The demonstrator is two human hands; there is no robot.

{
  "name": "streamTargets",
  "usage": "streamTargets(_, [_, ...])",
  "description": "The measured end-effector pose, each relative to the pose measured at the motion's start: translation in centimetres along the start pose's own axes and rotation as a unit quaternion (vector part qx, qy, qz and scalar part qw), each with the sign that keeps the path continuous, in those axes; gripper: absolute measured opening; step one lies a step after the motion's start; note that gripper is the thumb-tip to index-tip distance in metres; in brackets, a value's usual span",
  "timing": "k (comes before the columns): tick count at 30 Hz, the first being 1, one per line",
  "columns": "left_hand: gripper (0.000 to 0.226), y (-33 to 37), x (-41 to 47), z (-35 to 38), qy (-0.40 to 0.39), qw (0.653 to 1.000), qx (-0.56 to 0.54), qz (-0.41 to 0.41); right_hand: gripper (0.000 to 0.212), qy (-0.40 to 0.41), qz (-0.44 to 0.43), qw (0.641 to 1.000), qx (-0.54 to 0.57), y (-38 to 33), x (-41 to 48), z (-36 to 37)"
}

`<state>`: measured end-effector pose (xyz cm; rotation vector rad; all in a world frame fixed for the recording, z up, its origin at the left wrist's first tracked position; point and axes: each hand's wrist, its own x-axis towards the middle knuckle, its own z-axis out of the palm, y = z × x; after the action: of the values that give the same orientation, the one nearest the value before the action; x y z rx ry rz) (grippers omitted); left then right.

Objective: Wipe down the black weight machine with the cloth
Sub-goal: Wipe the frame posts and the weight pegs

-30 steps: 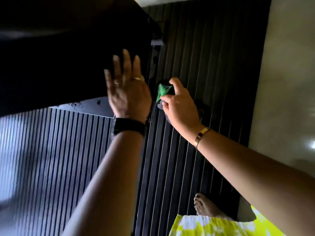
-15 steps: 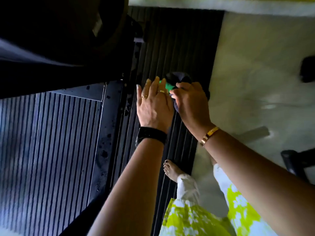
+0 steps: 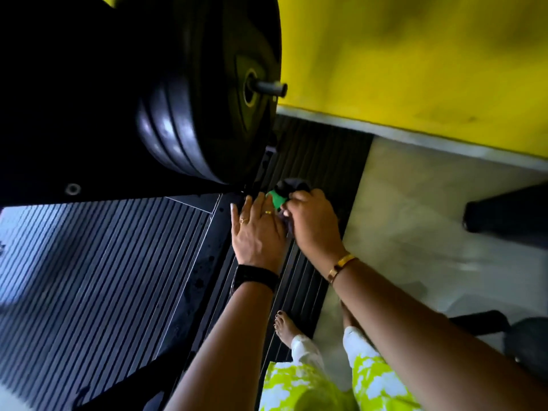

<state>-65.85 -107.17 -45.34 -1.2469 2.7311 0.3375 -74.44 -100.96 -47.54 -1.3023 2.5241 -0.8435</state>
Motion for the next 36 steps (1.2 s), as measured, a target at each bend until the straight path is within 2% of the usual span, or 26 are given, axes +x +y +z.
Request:
streamTargets(3, [0.047, -0.6, -1.8, -3.8, 0.008, 0.999, -0.001, -0.037, 0.011, -0.001, -0.037, 0.999, 0.002, -3.1, -0.9, -2.2])
streamTargets(12, [0.044, -3.1, -8.5, -11.3, 0.073, 0.989, -0.032, -0.123, 0.021, 0.025, -0.169, 0.985, 0.003, -8.7, -1.8, -8.7])
streamTargets(16, [0.050, -4.1, -10.4, -14.5, 0.113, 0.981, -0.040, -0.155, 0.019, 0.017, -0.216, 0.976, 0.005, -11.4, -1.4, -10.7])
streamTargets(20, [0.075, -5.0, -11.8, -17.6, 0.152, 0.970, -0.050, -0.183, 0.017, -0.003, -0.254, 0.967, 0.002, -14.2, -1.2, -11.7])
streamTargets(25, [0.048, -6.5, -13.5, -20.2, 0.168, 0.957, -0.048, -0.232, 0.009, -0.009, -0.300, 0.954, 0.013, -17.9, -1.5, -12.9])
streamTargets(32, [0.048, -8.3, -16.8, -21.3, 0.191, 0.933, -0.044, -0.301, 0.010, -0.005, -0.345, 0.938, 0.034, -21.8, -2.1, -12.1])
streamTargets(36, [0.049, -10.3, -18.6, -21.4, 0.178, 0.926, -0.035, -0.332, 0.009, -0.020, -0.360, 0.932, 0.037, -23.8, -2.9, -11.0])
